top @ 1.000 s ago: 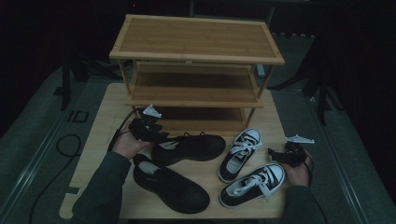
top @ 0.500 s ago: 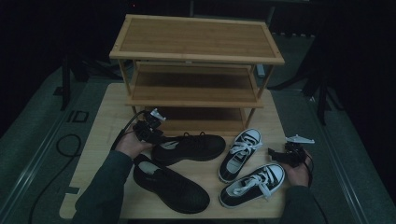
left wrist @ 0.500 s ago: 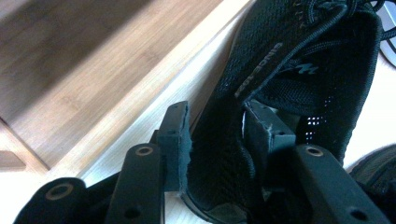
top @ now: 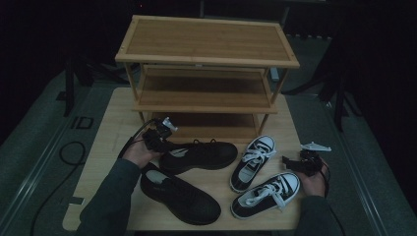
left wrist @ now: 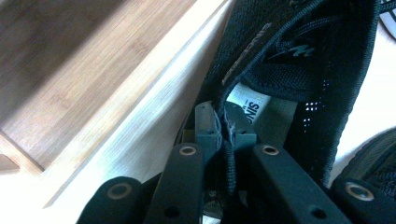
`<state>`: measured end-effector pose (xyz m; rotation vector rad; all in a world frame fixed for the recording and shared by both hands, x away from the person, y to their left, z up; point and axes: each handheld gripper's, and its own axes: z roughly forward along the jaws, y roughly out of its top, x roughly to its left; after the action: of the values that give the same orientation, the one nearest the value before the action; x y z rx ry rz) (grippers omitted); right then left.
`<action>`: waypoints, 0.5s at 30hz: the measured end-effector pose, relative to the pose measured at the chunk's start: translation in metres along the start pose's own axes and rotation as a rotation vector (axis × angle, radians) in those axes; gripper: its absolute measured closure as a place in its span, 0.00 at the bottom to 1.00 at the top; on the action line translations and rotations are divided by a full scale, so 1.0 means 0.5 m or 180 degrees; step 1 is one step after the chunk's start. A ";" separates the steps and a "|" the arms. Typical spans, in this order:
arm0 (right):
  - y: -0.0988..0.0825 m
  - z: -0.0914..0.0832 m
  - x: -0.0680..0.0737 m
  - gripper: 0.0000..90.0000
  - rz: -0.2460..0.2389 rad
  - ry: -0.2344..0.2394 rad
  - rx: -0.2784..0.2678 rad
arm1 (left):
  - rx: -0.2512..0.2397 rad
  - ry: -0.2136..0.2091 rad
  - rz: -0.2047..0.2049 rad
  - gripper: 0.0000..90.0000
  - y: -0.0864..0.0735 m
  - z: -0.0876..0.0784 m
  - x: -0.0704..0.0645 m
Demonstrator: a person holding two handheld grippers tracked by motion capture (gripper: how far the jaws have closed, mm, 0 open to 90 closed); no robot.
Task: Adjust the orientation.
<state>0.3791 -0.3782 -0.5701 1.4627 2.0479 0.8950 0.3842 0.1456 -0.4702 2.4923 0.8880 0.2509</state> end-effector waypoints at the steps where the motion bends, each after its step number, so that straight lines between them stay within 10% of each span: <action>1: 0.000 0.000 0.000 0.17 -0.0001 0.0000 0.0000 | -0.0017 0.0045 0.0000 0.97 -0.001 -0.001 0.000; 15: 0.000 0.000 0.000 0.17 -0.0001 0.0000 0.0000 | -0.0260 0.0145 -0.0331 0.97 -0.042 -0.037 0.041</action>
<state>0.3791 -0.3783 -0.5701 1.4624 2.0480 0.8949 0.3824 0.1797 -0.4643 2.3658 1.0023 0.3040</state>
